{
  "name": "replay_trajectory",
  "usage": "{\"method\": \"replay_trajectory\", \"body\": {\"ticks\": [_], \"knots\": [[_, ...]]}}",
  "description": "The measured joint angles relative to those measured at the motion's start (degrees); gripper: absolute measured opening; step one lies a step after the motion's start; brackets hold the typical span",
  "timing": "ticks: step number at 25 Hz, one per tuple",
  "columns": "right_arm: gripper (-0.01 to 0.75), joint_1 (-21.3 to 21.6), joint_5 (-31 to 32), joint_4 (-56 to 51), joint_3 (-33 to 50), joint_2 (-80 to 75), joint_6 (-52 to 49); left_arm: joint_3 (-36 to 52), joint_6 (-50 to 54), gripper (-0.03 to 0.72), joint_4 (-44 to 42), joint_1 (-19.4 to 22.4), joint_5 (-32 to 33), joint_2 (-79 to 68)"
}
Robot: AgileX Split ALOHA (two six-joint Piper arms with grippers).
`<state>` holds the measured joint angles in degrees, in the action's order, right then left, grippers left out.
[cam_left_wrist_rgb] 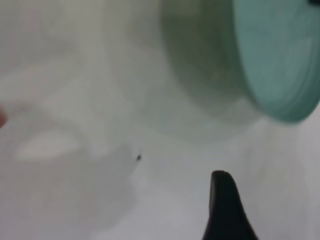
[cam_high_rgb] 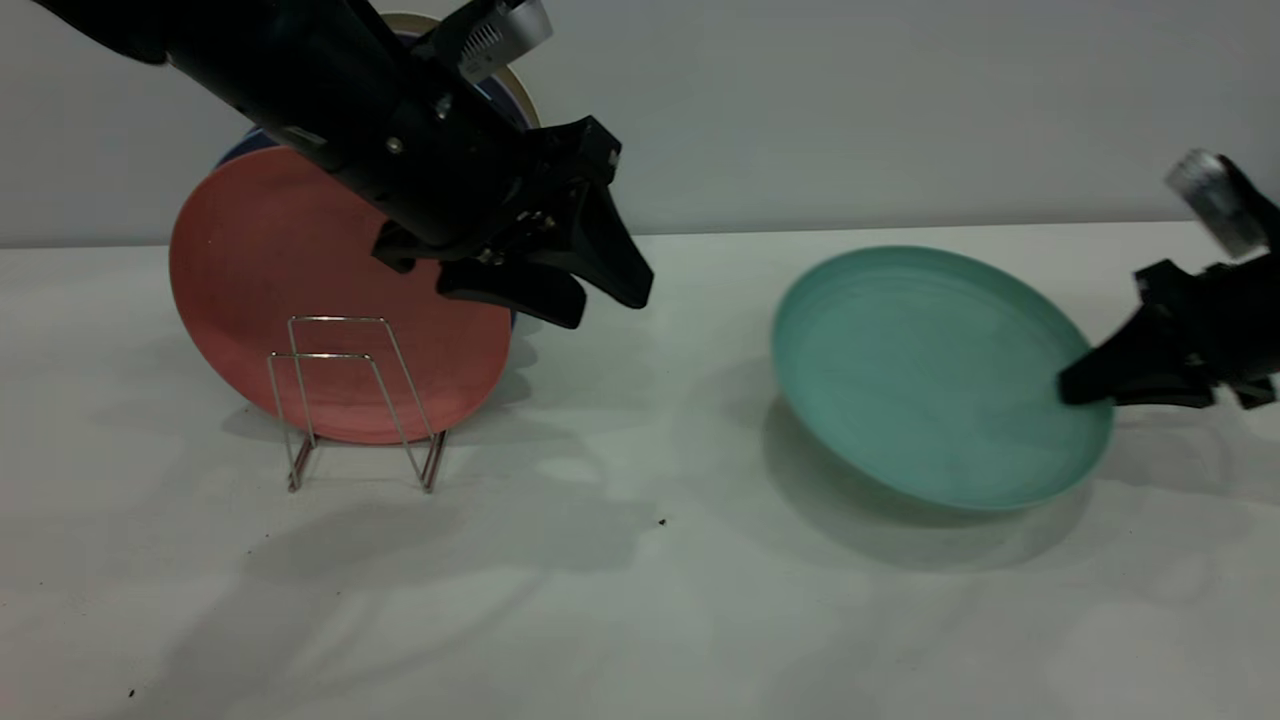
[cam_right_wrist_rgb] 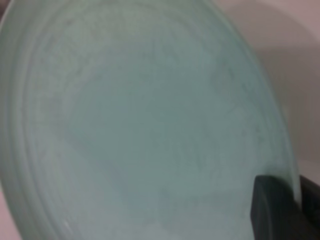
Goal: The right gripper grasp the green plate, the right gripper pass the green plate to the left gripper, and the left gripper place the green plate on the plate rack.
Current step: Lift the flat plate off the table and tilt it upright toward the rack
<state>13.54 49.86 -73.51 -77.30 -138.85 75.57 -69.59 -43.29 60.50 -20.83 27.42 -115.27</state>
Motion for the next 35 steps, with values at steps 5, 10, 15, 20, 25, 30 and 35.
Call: {"method": "replay_trajectory", "body": {"ticks": [5,10,15,20,25,30,35], "knots": [[0.013,-4.9,2.4,-0.9,0.0,0.3,0.5,-0.1,-6.2,0.482,6.5,-0.9,-0.6,-1.0],[0.013,-7.6,3.5,-1.1,0.0,2.5,1.0,-0.2,-9.1,0.482,7.2,-1.2,-0.6,-1.4],[0.013,-7.8,4.6,-0.8,0.0,5.4,1.1,-0.3,-9.1,0.482,4.4,-1.2,-0.2,-1.4],[0.013,-8.8,6.0,-0.7,0.0,6.5,1.1,-0.3,-9.0,0.482,4.8,-1.4,-0.7,-1.4],[0.013,-12.2,8.0,-0.6,0.0,6.5,1.1,-0.4,-10.1,0.47,5.9,-3.2,-3.6,-1.4],[0.013,-13.6,8.3,-0.5,0.0,6.5,1.1,-0.4,-10.4,0.344,5.9,-3.4,-5.2,-1.4],[0.026,-13.6,8.3,-0.1,0.0,6.5,1.4,-0.4,-10.1,0.139,6.8,-3.4,-5.9,-1.4]]}}
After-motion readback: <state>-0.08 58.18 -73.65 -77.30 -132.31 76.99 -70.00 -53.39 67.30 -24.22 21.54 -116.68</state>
